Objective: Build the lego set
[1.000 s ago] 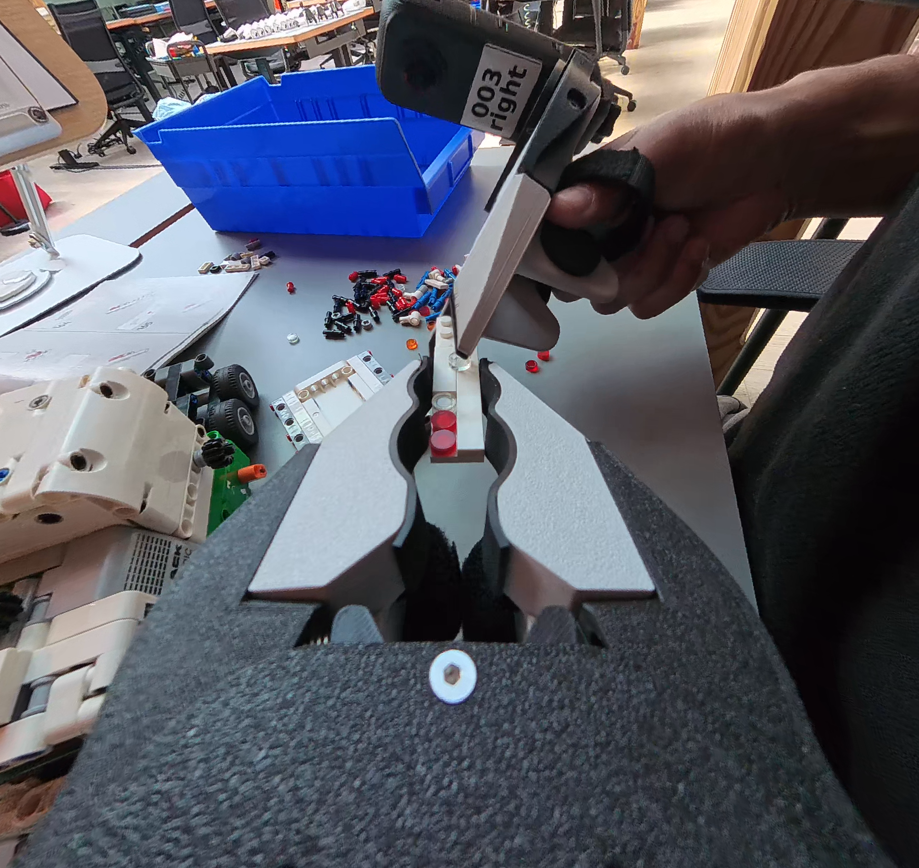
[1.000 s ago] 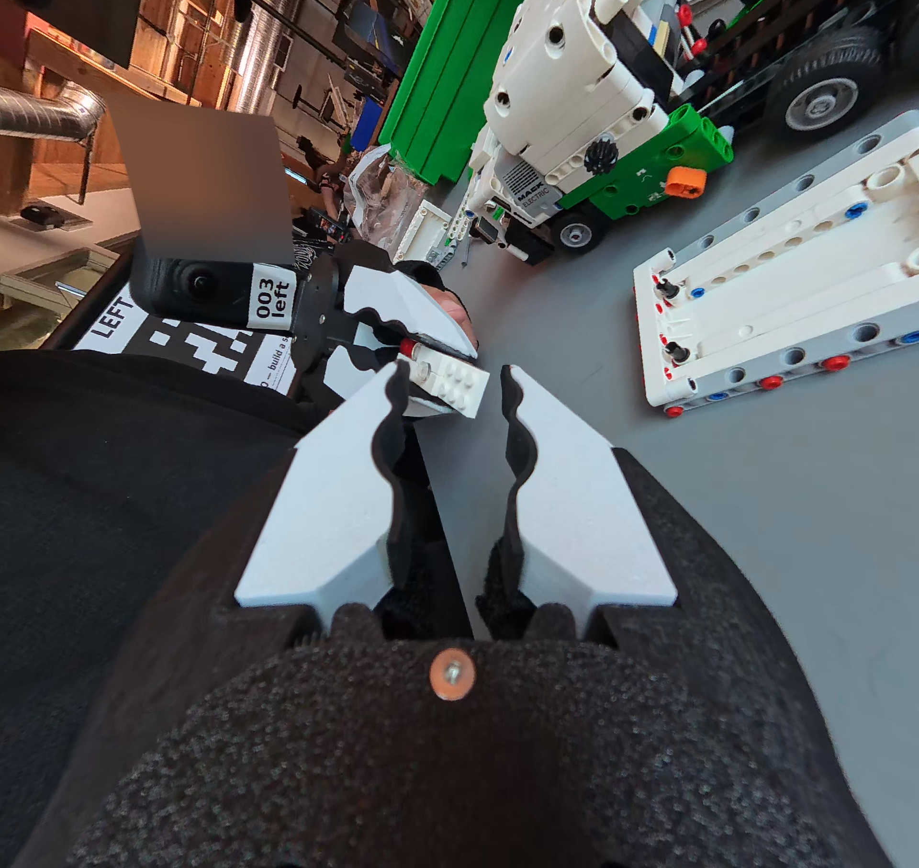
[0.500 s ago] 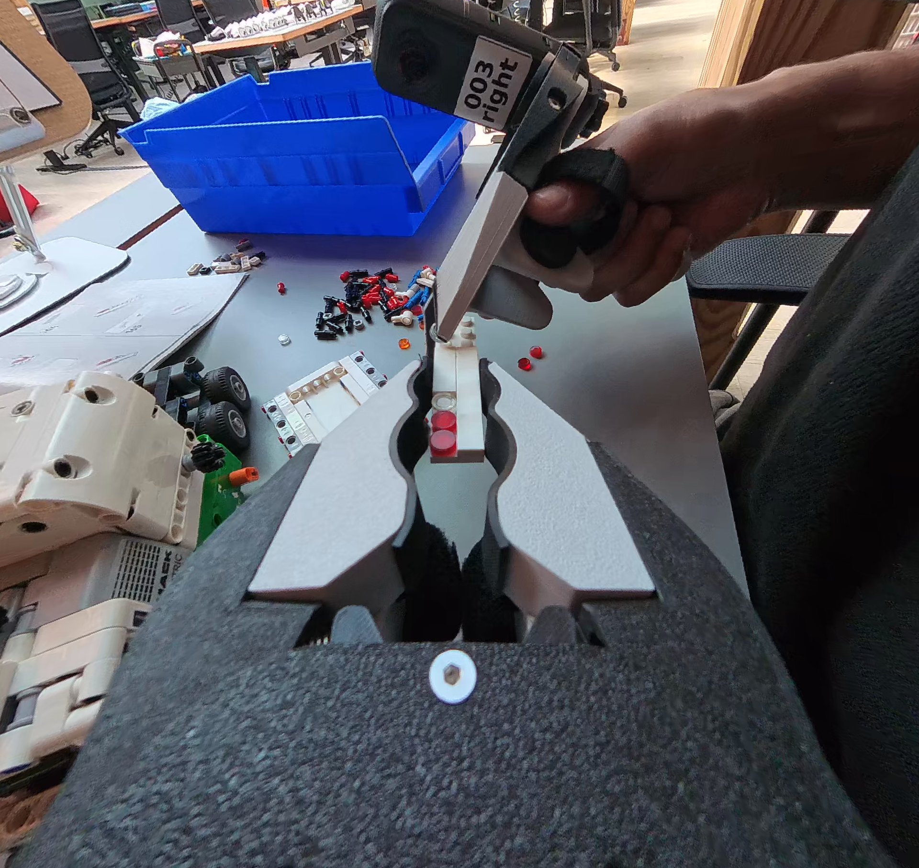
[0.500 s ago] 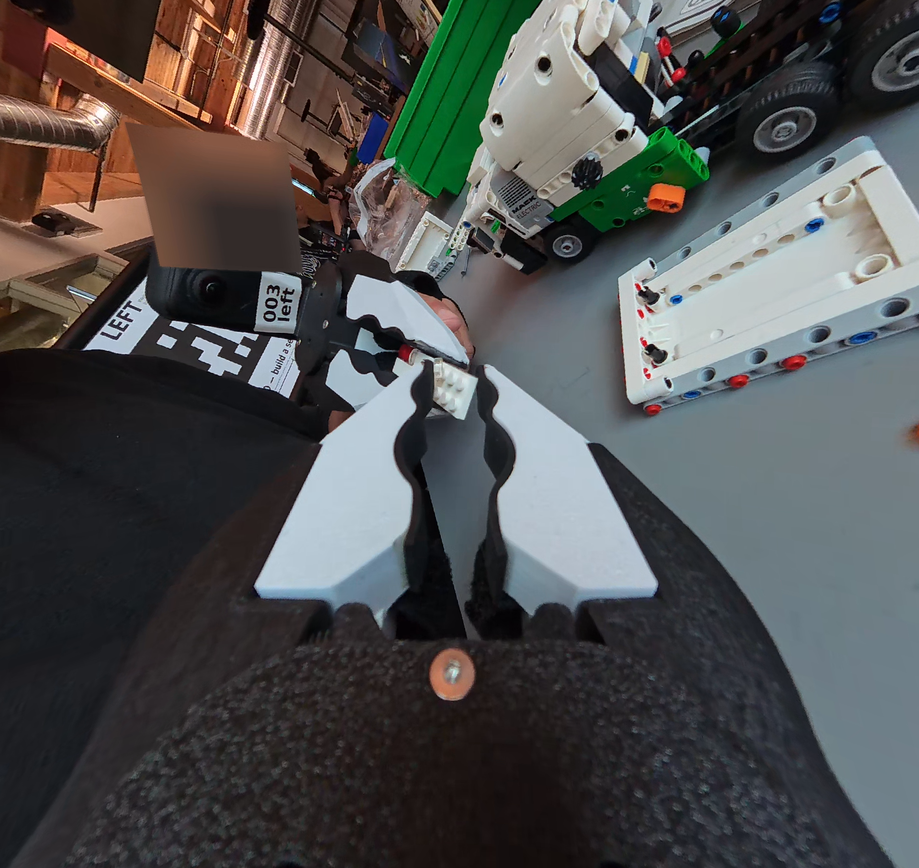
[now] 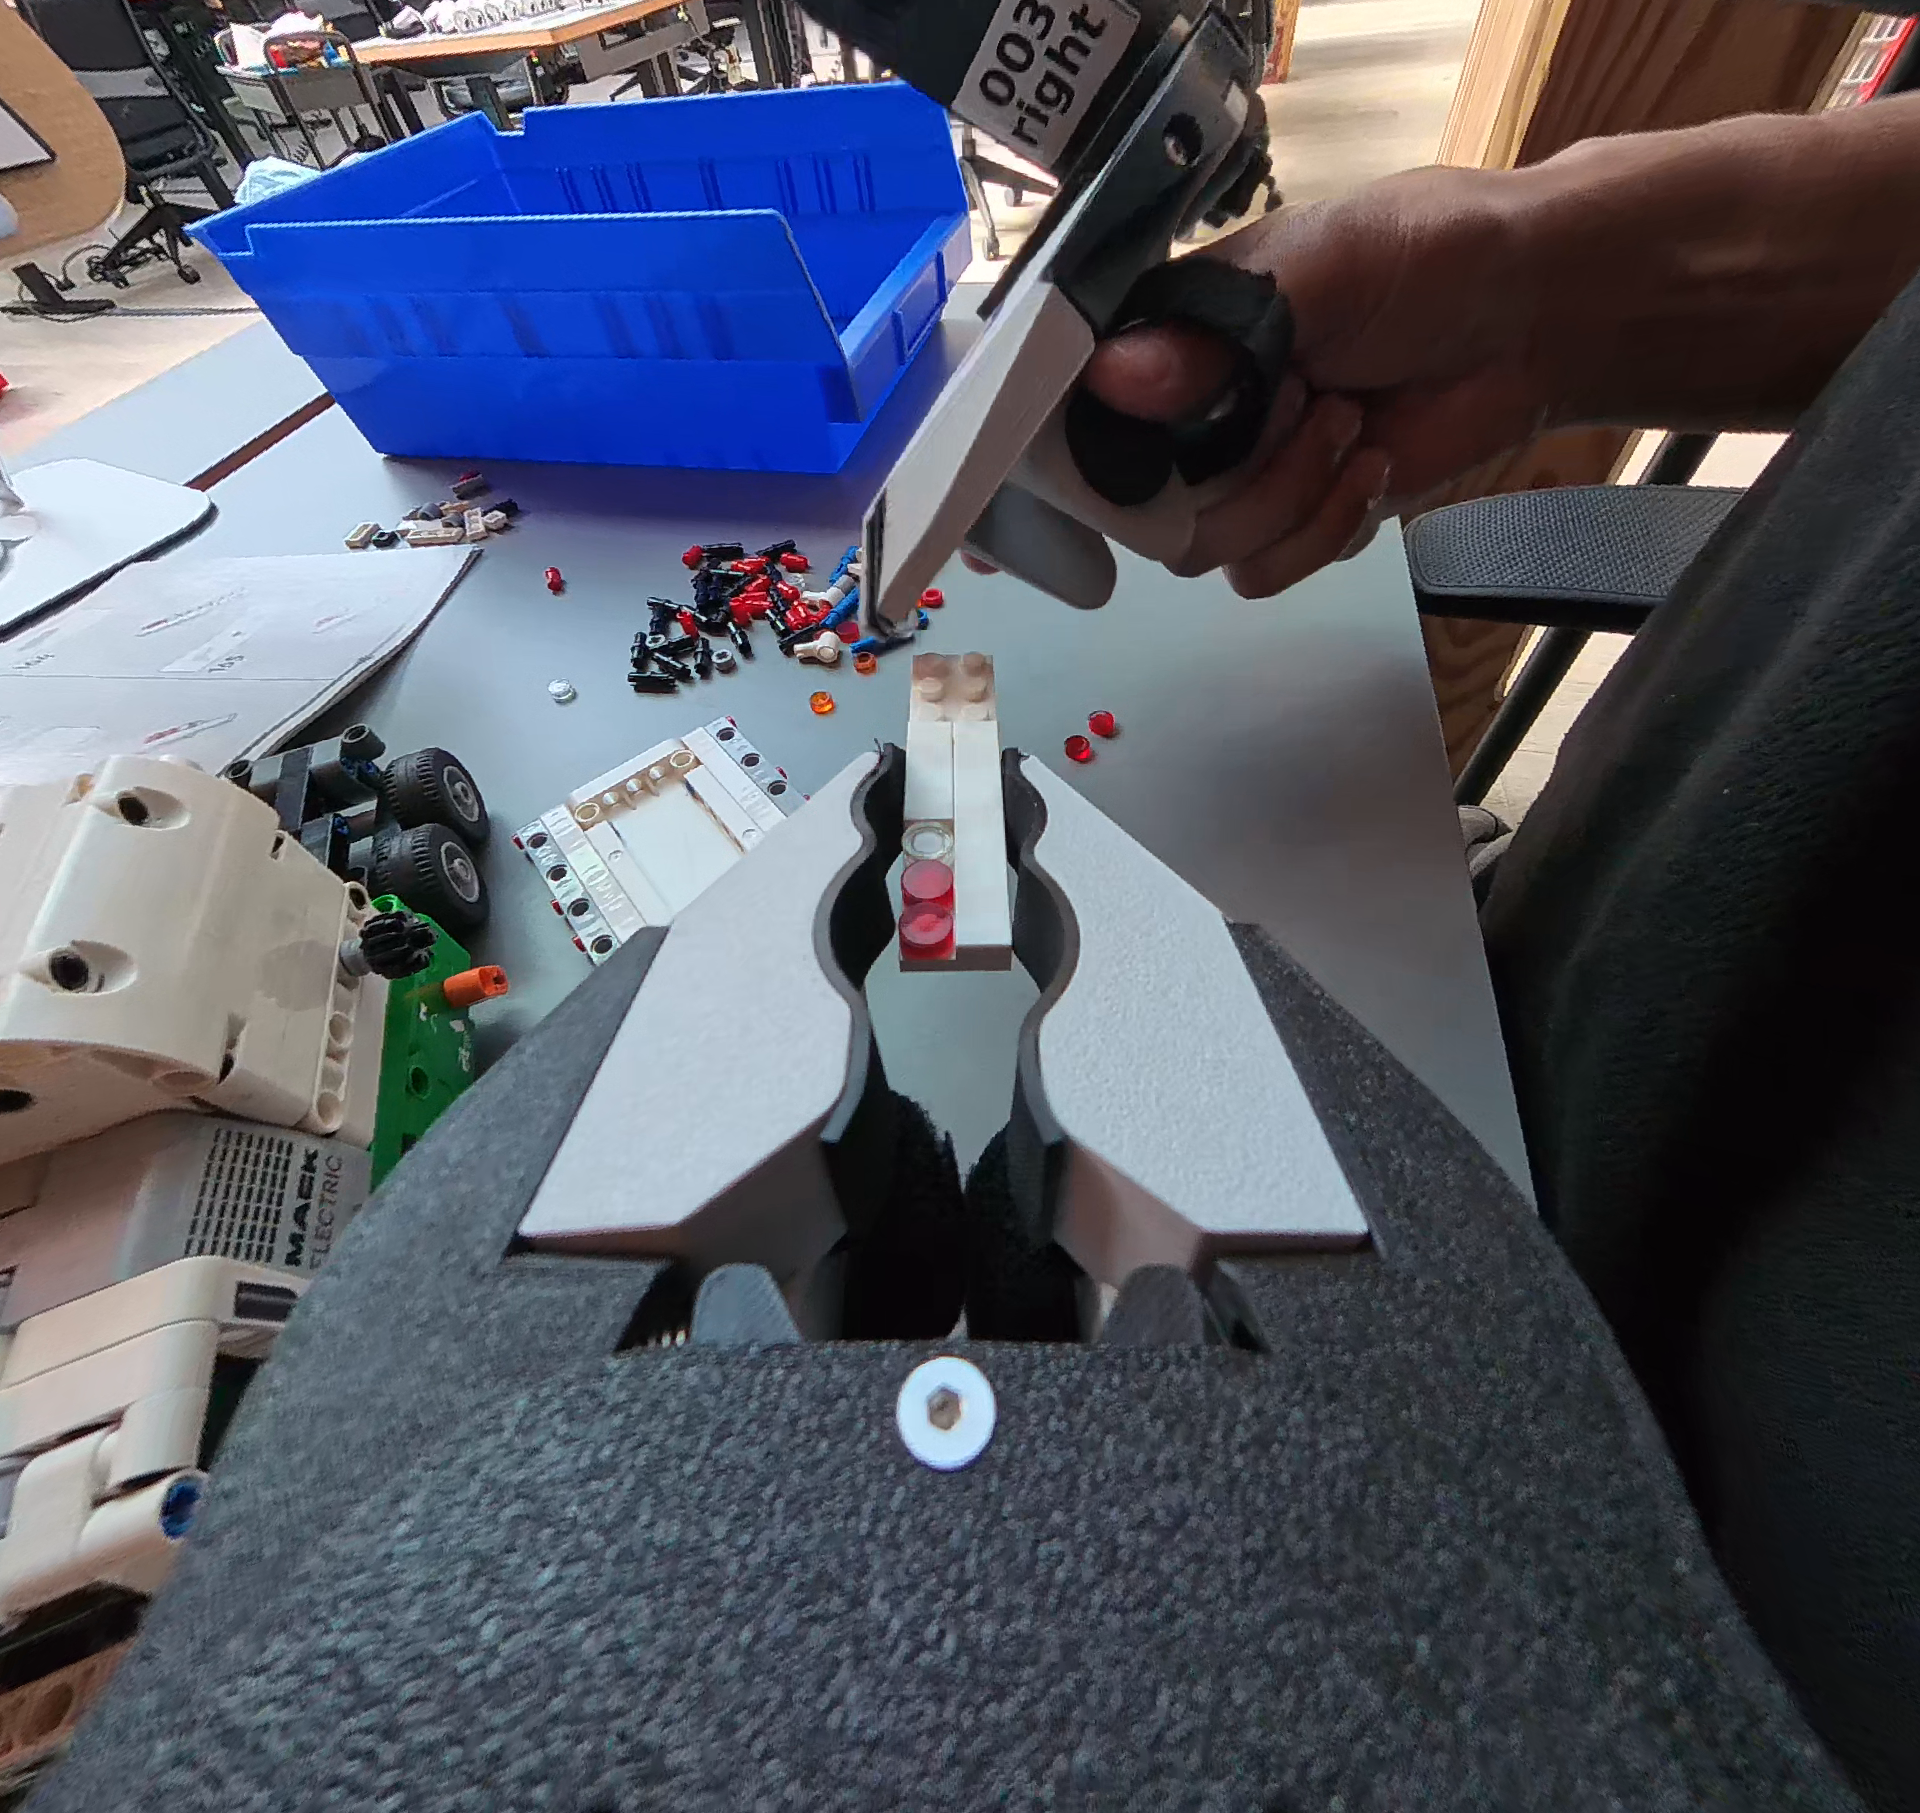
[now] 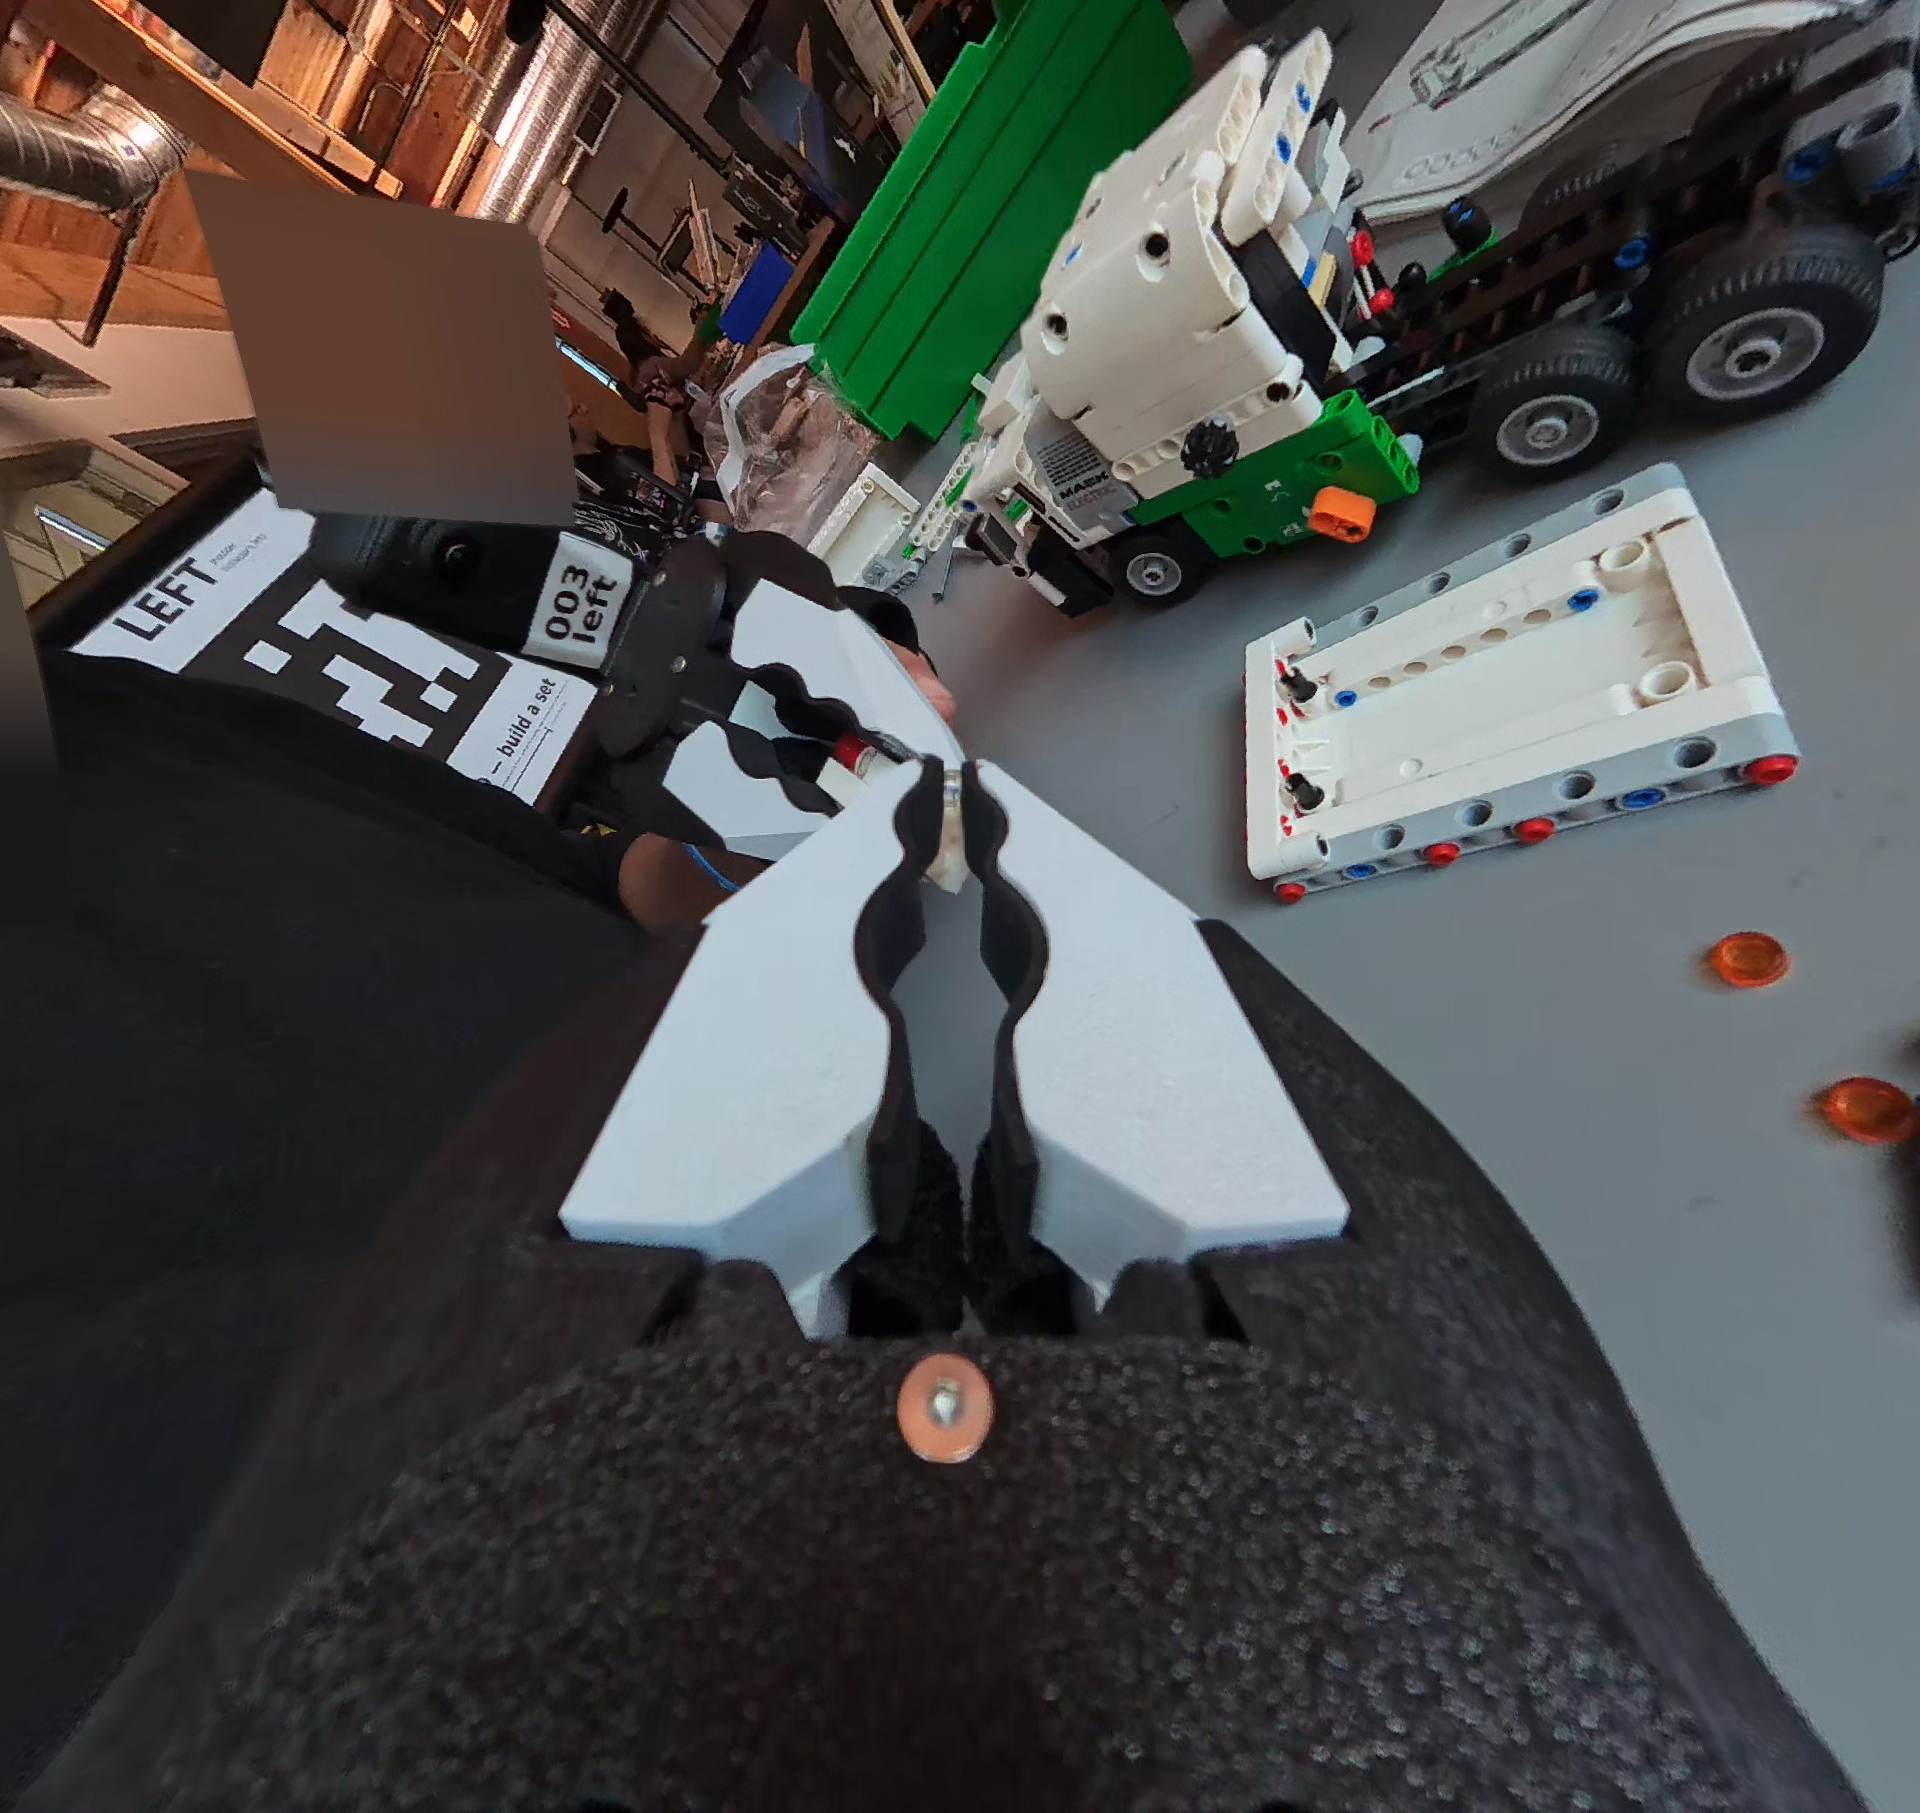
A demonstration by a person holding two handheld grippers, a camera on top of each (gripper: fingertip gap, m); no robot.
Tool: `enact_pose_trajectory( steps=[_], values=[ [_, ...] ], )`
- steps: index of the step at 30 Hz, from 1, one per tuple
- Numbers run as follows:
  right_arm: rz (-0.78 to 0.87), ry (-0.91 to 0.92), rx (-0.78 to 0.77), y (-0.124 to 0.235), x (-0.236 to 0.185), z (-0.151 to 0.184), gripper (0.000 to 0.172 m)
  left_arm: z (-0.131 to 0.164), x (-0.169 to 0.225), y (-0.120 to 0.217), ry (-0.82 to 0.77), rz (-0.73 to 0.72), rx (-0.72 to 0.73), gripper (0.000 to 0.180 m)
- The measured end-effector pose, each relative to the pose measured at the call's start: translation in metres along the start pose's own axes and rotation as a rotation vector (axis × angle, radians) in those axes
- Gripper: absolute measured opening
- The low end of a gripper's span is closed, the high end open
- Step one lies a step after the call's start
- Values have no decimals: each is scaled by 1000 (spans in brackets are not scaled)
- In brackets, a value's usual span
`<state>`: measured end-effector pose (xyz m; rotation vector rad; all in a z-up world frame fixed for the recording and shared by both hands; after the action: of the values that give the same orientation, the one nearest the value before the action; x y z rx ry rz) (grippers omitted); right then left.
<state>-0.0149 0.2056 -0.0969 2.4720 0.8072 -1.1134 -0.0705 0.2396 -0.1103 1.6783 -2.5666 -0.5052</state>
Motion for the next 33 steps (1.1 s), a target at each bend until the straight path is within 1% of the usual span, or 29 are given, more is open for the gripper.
enact_pose_trajectory(
  steps=[3, 4, 8, 11, 17, 20, 23, 29, 33],
  values=[
    [36, 98, -21, 3, -3, -5, 2, 1, 0, 0, 2, 3, -4, 17],
    [70, 164, -40, 3, -4, -6, 2, 1, 0, -1, 0, 3, -8, 17],
    [256, 477, -236, -2, -5, -1, 2, 2, 1, -2, -4, 4, -13, 17],
    [367, 660, -362, -8, -5, 6, 2, 3, 1, -2, -8, 4, -18, 17],
    [479, 843, -425, -15, -13, 3, 2, 3, 0, -2, -19, -7, -20, 17],
    [496, 876, -465, -17, -15, 5, 2, 2, 0, -2, -17, -8, -15, 17],
    [489, 877, -460, -18, -17, 6, 2, 1, 0, -2, -20, -8, -11, 17],
    [445, 784, -426, -20, -14, 9, 2, 2, 0, -1, -26, -18, -13, 16],
    [447, 778, -411, -20, -14, 8, 2, 2, -1, -1, -24, -19, -13, 17]
  ],
)
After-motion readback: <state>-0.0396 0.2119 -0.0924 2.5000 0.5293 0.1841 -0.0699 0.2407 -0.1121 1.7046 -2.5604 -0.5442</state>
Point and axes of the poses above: each gripper's, where its closed fingertips meet, y back along the fingers, z out of its underside, x = y × z across the jaws, the point moved 3 cm from there along y, back along the fingers, and after that the axes turned 11 degrees about -z, right-handed, at the moved point
